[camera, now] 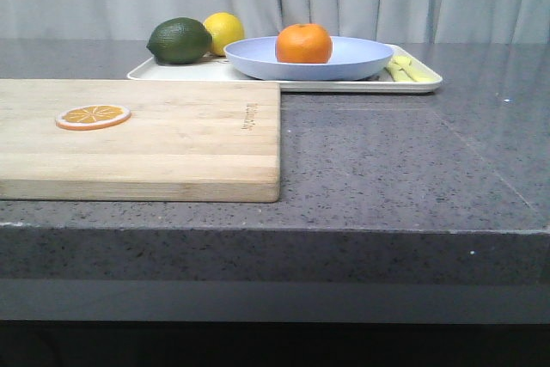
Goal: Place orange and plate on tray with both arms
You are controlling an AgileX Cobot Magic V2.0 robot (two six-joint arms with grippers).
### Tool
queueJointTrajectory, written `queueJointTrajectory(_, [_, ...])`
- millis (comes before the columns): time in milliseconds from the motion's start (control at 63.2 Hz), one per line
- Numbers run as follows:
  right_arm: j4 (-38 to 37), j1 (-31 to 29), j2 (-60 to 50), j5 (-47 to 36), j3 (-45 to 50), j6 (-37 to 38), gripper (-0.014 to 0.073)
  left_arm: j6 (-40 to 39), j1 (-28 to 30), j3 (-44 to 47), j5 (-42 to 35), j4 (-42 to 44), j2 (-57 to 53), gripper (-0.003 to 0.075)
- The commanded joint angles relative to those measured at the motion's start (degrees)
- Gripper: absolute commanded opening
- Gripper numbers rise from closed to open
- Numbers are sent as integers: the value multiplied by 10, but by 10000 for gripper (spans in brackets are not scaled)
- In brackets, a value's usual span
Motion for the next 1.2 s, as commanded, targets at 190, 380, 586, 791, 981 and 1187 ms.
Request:
queueJointTrajectory(190, [-10, 0, -178, -40, 145, 13, 323, -8, 1, -15, -39, -8, -1, 673])
queueJointTrajectory(380, [-10, 0, -224, -34, 175, 13, 323, -8, 1, -15, -39, -8, -1, 673])
queueJointTrajectory(586, [-12, -1, -225, -60, 175, 29, 281, -8, 1, -15, -39, -8, -1, 673])
queueJointTrajectory(791, [-20, -1, -225, -90, 175, 29, 199, -8, 1, -15, -39, -8, -1, 664])
queueJointTrajectory(981, [-20, -1, -224, -96, 180, 29, 68, -8, 1, -15, -39, -8, -1, 450])
queueJointTrajectory(1187, [-20, -1, -224, -97, 180, 29, -115, -8, 1, -15, -39, -8, -1, 139])
